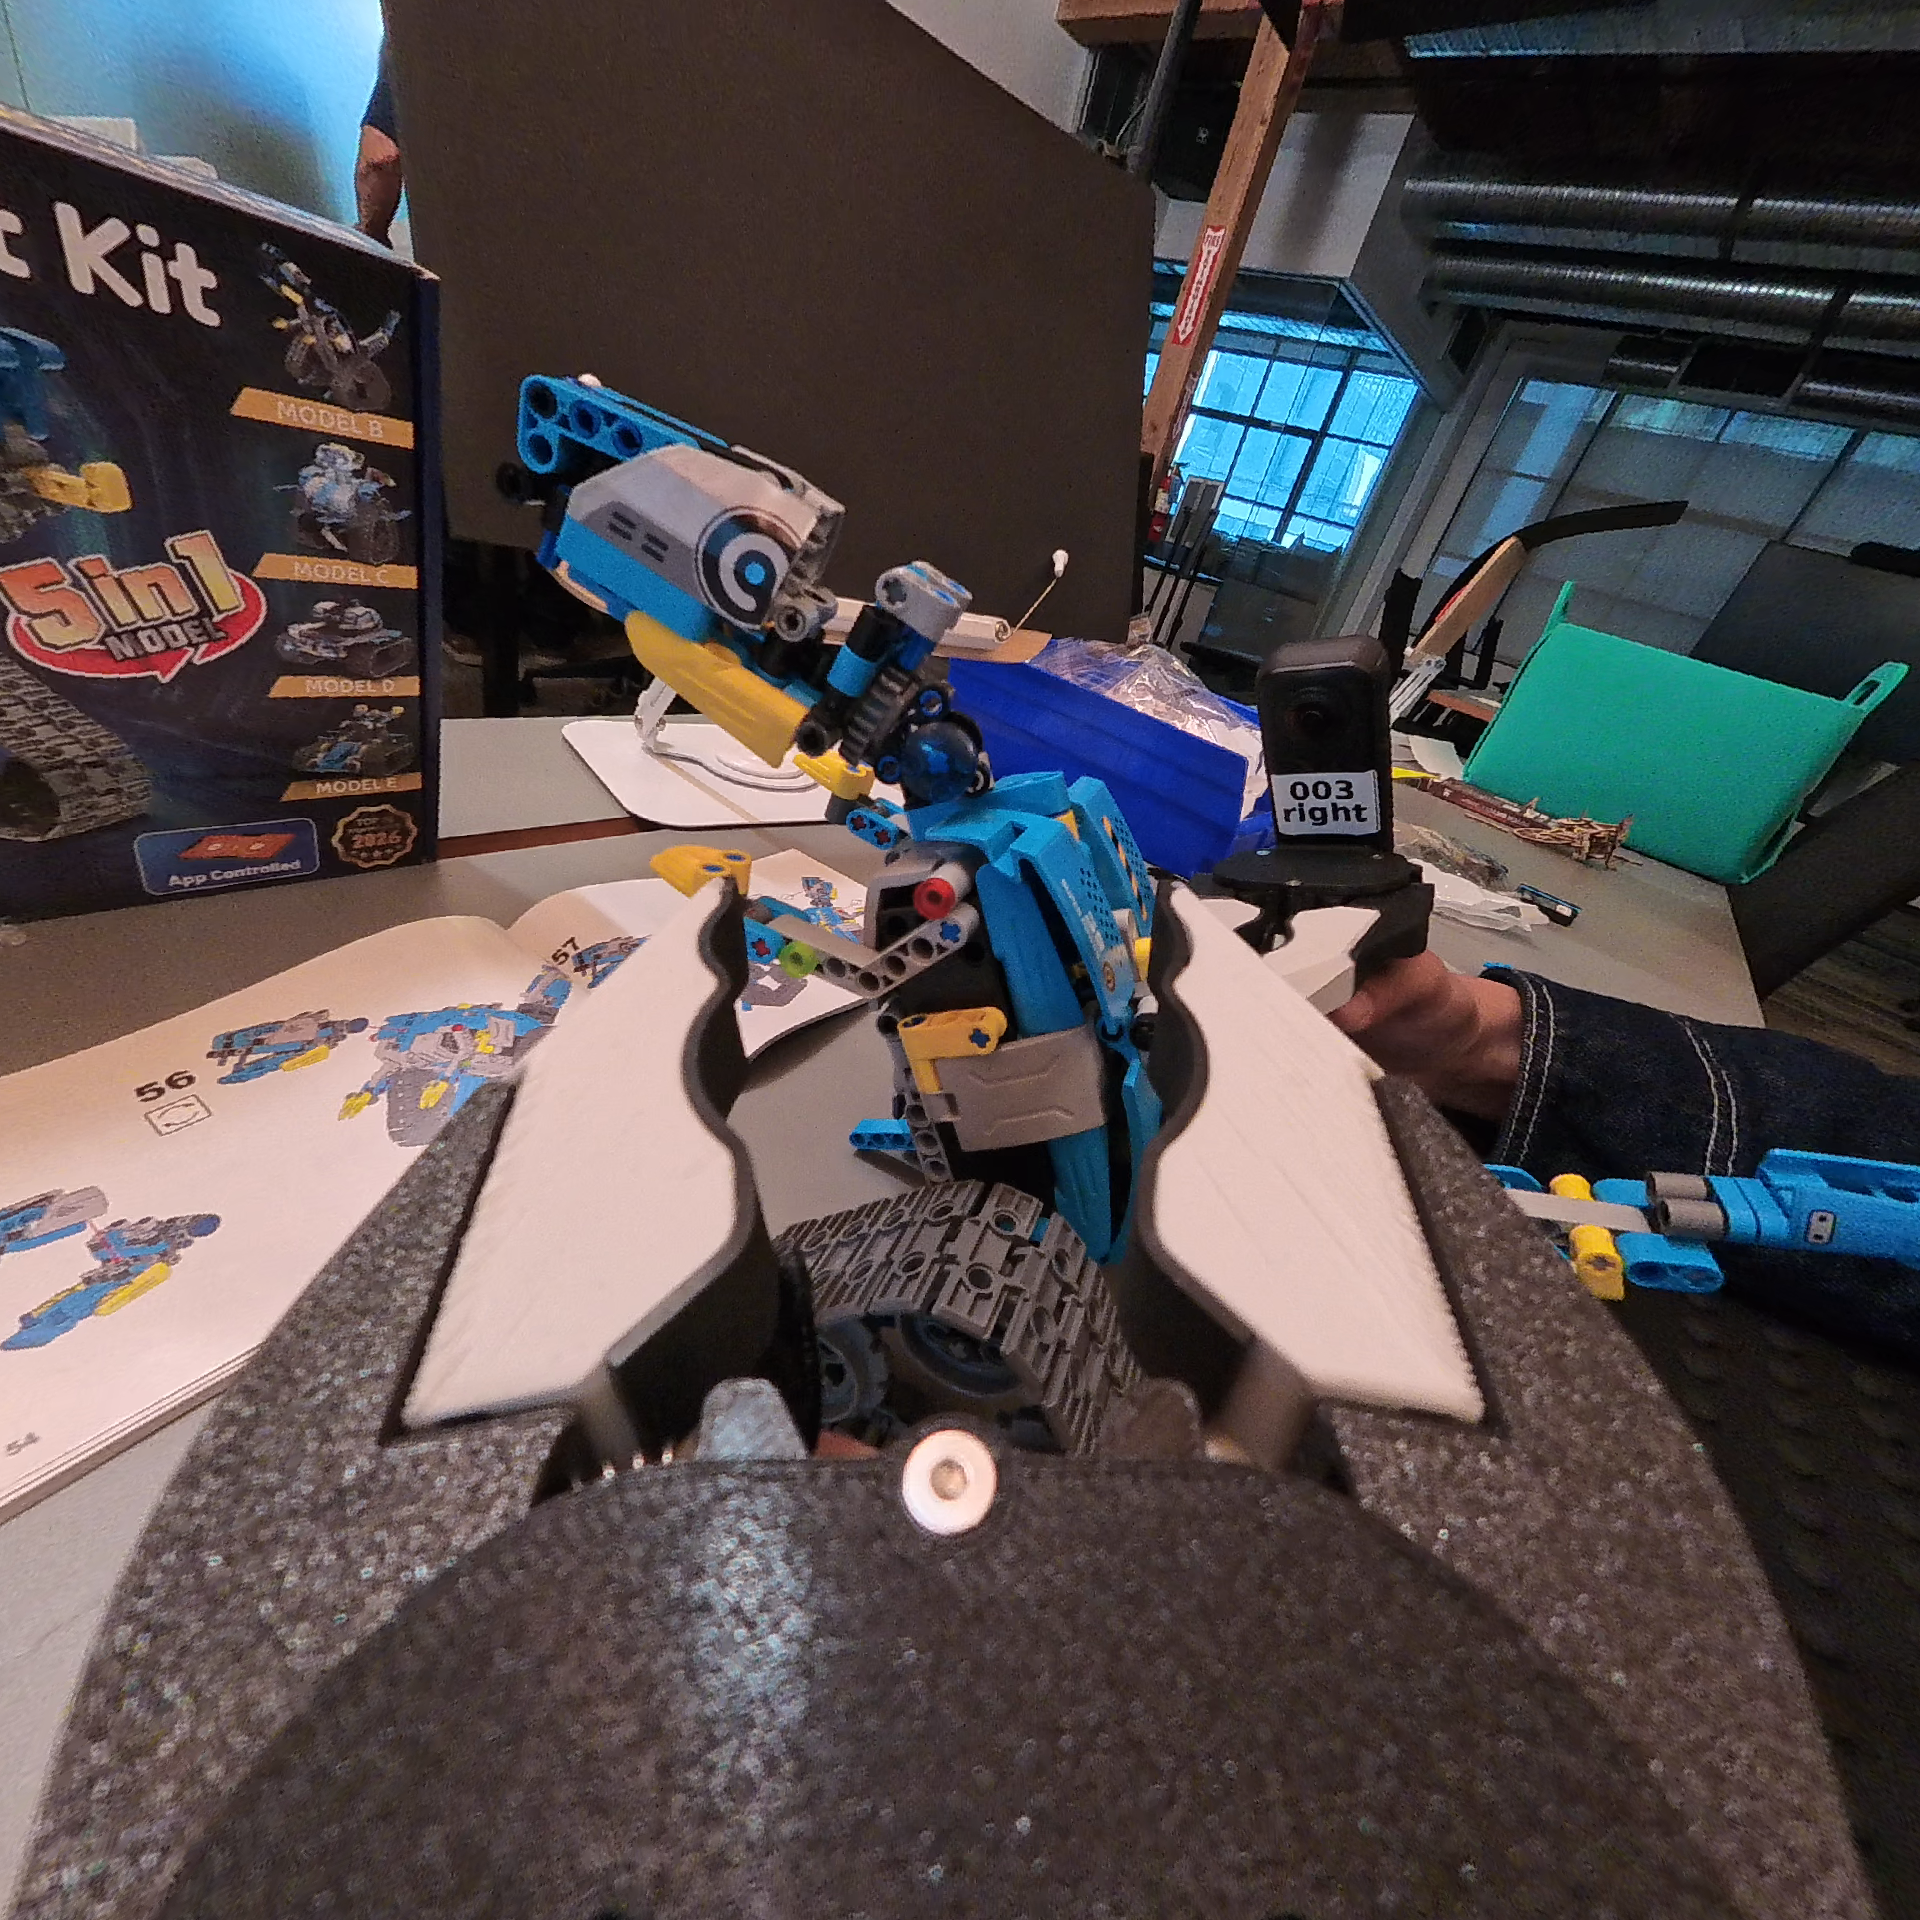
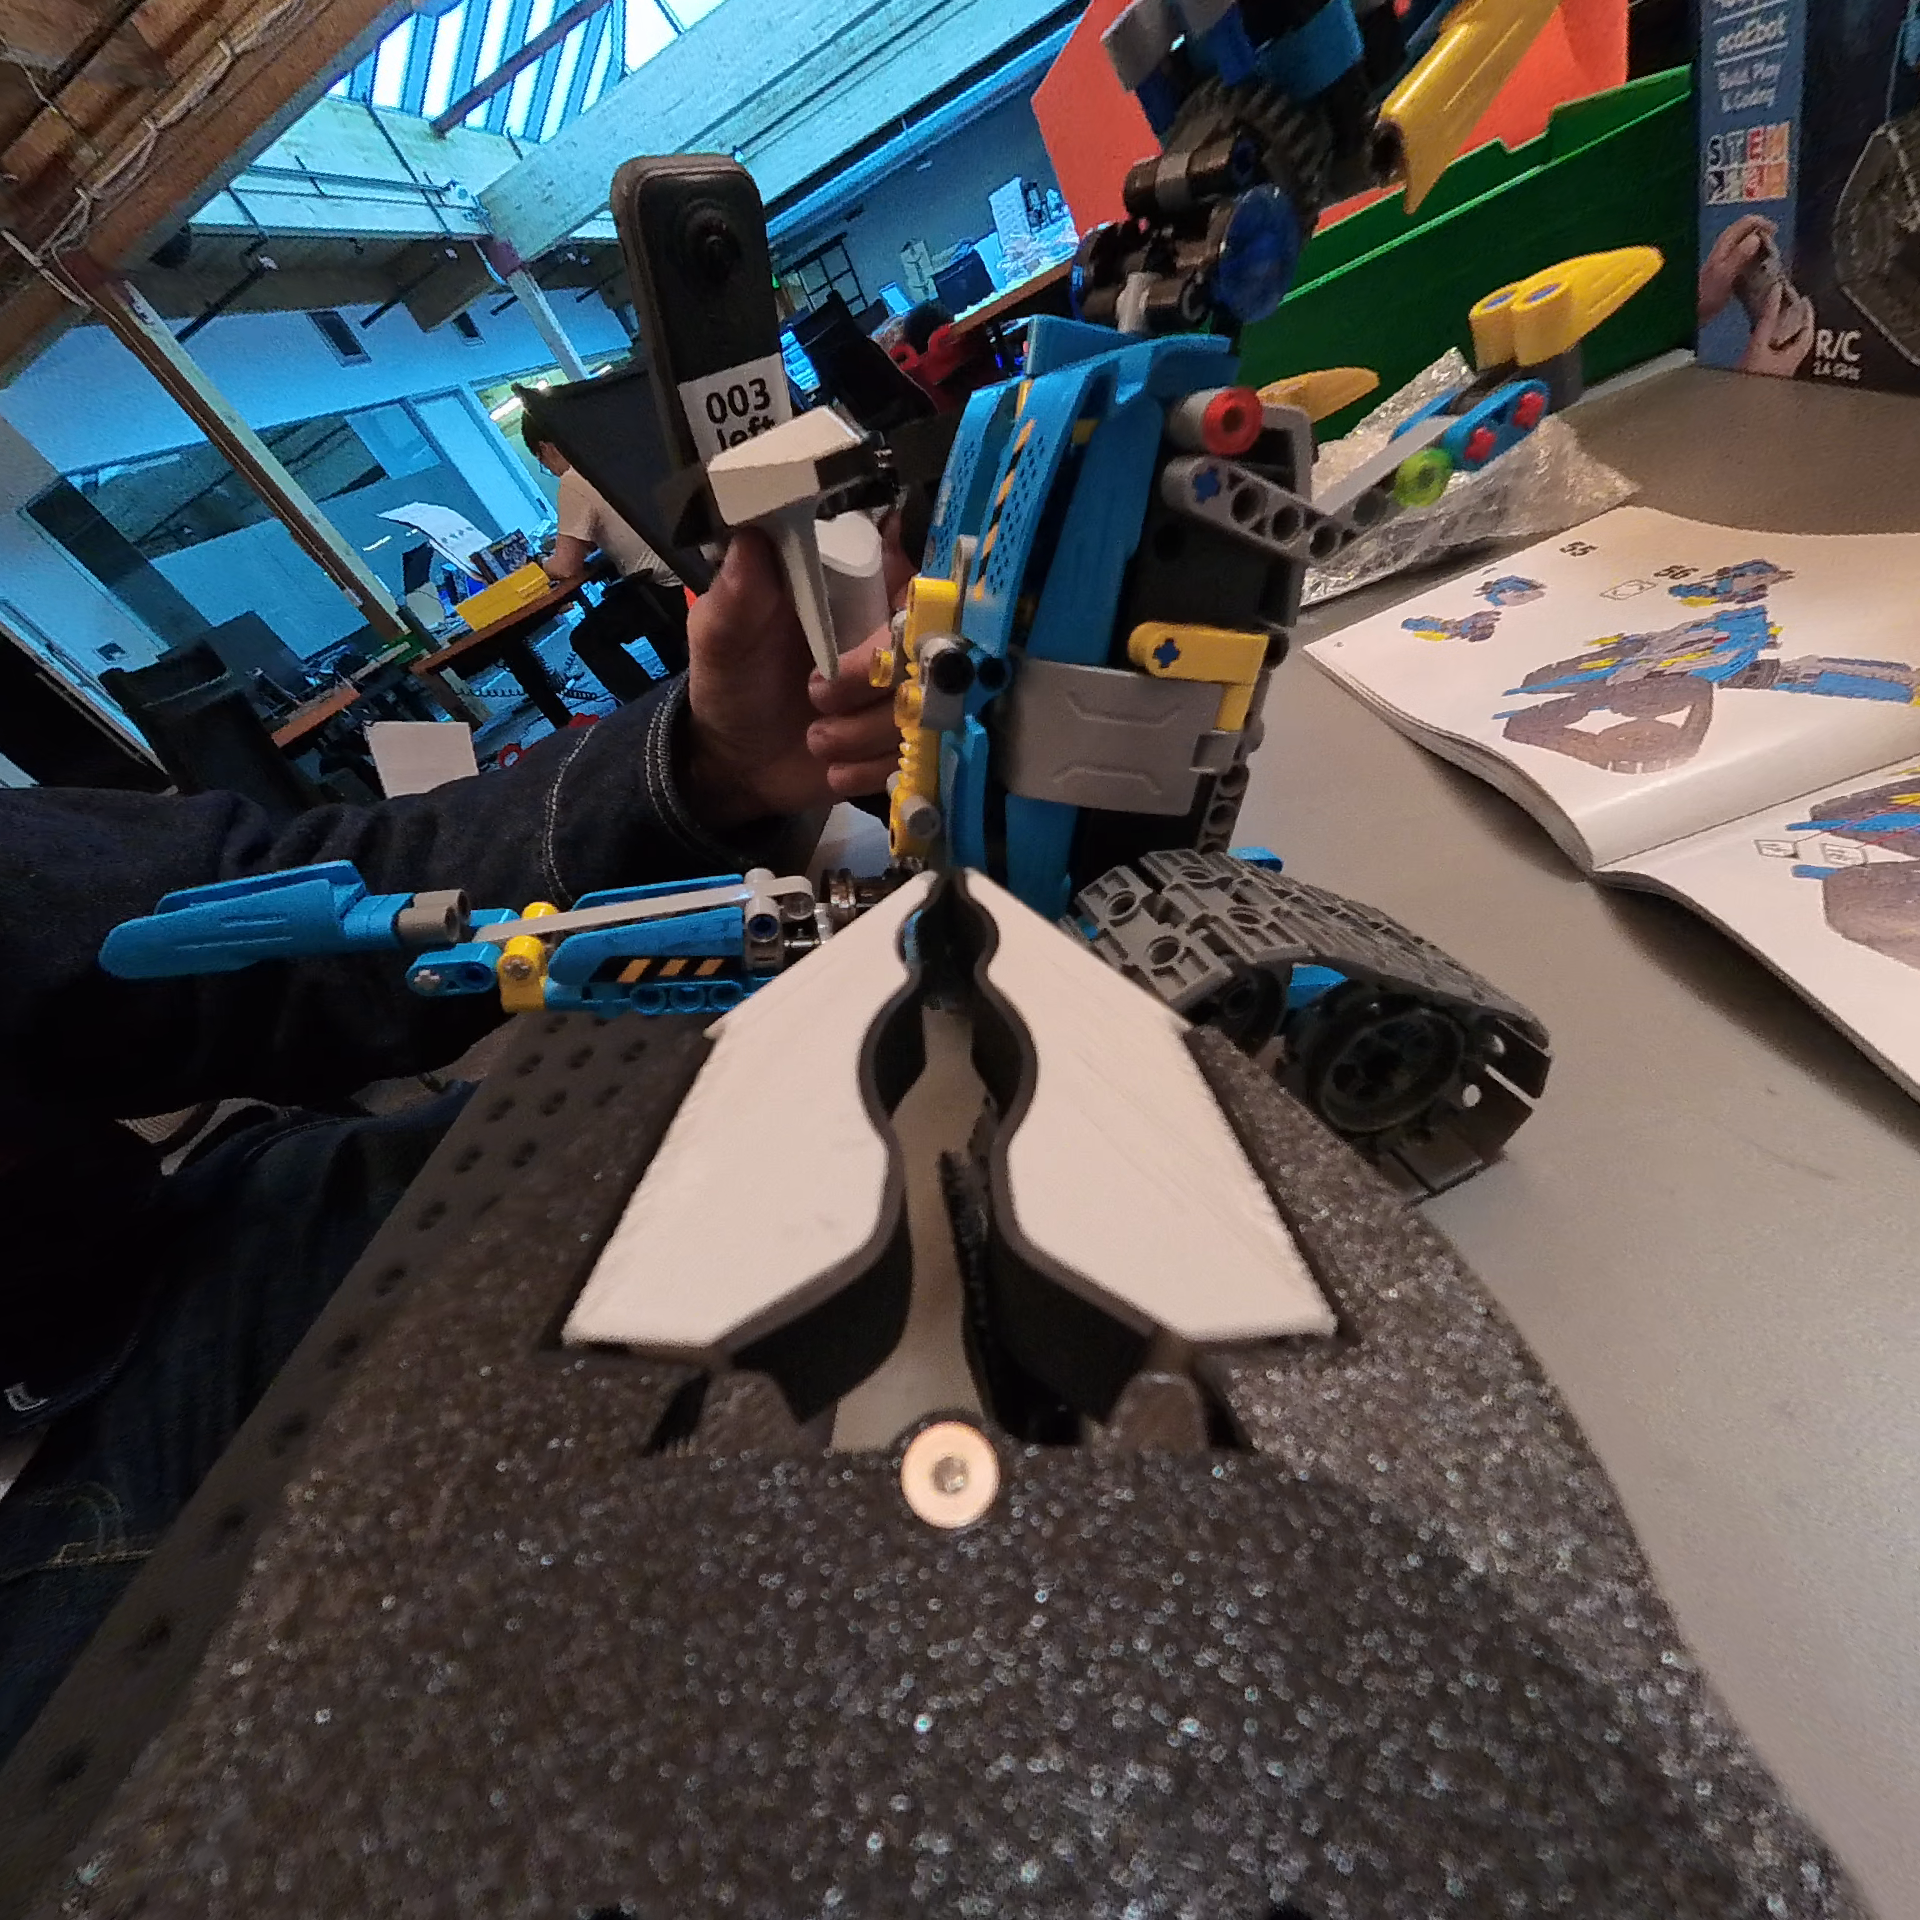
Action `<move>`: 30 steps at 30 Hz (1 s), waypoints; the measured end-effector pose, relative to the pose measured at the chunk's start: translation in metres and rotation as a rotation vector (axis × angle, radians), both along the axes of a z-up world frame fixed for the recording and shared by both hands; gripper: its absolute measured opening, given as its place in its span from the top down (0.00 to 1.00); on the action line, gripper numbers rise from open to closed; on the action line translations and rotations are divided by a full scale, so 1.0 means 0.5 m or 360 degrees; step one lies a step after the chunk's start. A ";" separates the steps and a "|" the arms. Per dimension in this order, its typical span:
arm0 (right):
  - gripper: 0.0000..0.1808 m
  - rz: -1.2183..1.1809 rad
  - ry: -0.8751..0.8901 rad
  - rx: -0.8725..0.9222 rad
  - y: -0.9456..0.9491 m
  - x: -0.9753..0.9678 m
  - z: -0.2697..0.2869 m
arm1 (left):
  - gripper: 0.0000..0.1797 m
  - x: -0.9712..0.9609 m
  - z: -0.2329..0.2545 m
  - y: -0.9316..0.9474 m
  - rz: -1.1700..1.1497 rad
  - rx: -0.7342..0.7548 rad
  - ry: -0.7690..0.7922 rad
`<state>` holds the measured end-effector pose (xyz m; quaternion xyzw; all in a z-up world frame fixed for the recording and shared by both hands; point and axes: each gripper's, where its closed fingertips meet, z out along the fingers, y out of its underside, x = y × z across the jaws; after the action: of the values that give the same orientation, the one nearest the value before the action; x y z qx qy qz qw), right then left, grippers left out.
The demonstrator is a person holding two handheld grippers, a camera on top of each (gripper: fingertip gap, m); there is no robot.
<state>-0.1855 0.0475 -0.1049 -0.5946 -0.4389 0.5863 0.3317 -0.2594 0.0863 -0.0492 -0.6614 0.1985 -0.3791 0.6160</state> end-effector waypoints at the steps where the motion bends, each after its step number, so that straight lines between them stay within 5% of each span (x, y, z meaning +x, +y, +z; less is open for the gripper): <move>1: 1.00 0.0003 0.0004 0.0000 0.000 0.002 0.002 | 0.58 0.000 -0.001 0.000 -0.0002 -0.0003 -0.0001; 16: 1.00 -0.0010 0.0021 -0.0063 0.002 0.005 0.000 | 0.59 -0.005 0.003 -0.018 0.0027 0.0013 0.0019; 24: 1.00 0.0058 0.0162 -0.0031 -0.013 0.033 0.039 | 0.80 0.046 0.031 -0.085 -0.0171 0.0222 0.0113; 30: 1.00 0.0216 0.0222 0.0128 -0.063 0.016 0.068 | 0.83 0.108 0.039 -0.144 -0.0556 0.0136 0.0020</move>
<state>-0.1776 0.0159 -0.0708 -0.5074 -0.4773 0.6293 0.3446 -0.2056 0.0145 -0.0297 -0.5924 0.3304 -0.4674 0.5670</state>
